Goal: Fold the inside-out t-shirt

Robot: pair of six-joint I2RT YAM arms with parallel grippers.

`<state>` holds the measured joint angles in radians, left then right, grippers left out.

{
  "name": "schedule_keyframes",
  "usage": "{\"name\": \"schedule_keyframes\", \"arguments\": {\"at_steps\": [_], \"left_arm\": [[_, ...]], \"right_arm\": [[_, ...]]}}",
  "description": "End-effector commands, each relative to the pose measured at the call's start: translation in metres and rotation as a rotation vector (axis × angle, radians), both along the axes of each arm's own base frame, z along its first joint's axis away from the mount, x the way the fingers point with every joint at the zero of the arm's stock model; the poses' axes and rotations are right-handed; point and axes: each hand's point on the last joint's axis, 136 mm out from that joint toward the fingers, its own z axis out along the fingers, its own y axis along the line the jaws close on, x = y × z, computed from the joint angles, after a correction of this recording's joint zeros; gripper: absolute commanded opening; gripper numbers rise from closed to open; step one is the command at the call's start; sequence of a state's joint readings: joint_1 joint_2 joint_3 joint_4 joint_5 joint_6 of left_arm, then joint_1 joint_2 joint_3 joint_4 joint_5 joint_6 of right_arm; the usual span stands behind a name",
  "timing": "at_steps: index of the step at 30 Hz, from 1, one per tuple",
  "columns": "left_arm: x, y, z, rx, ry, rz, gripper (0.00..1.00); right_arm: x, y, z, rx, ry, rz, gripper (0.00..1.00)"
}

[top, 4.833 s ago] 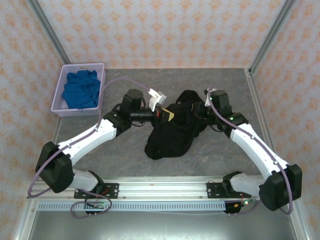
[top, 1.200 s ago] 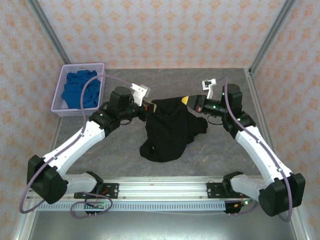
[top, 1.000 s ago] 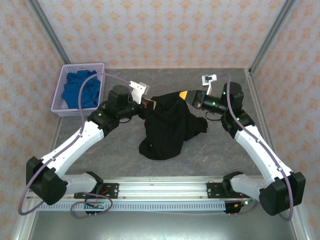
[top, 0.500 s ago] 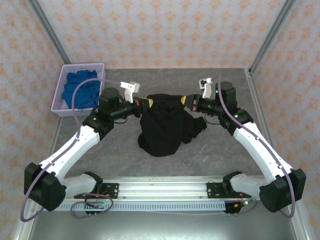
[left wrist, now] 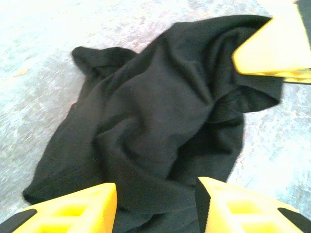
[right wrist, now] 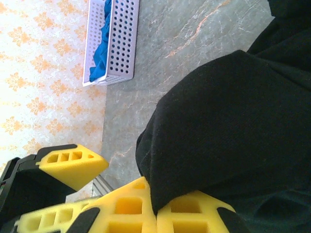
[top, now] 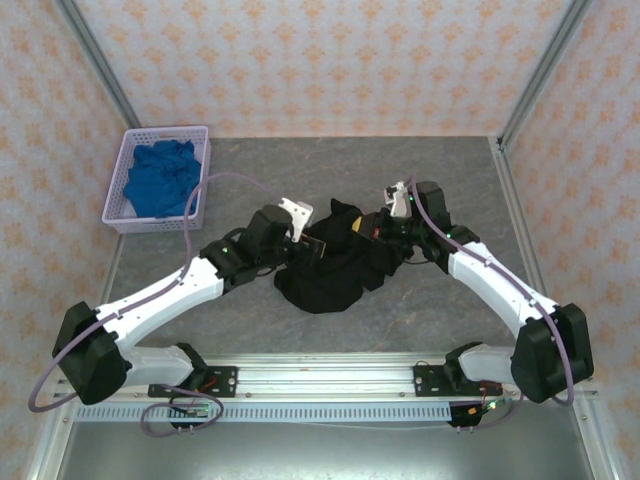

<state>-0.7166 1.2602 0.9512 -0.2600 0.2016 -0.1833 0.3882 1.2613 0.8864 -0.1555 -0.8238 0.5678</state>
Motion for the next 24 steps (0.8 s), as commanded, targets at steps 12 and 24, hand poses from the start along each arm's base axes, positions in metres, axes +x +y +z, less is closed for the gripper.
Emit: {"name": "schedule_keyframes", "arguments": {"at_steps": [12,24], "left_arm": [[0.027,-0.076,0.028,-0.034,-0.147,-0.230,0.44],[0.024,-0.104,0.058,-0.226,-0.106,-0.405,0.08]], "right_arm": [[-0.006,-0.007,0.049,0.169,-0.070,0.055,0.00],[-0.018,-0.025,0.039,0.007,-0.119,0.085,0.00]]}}
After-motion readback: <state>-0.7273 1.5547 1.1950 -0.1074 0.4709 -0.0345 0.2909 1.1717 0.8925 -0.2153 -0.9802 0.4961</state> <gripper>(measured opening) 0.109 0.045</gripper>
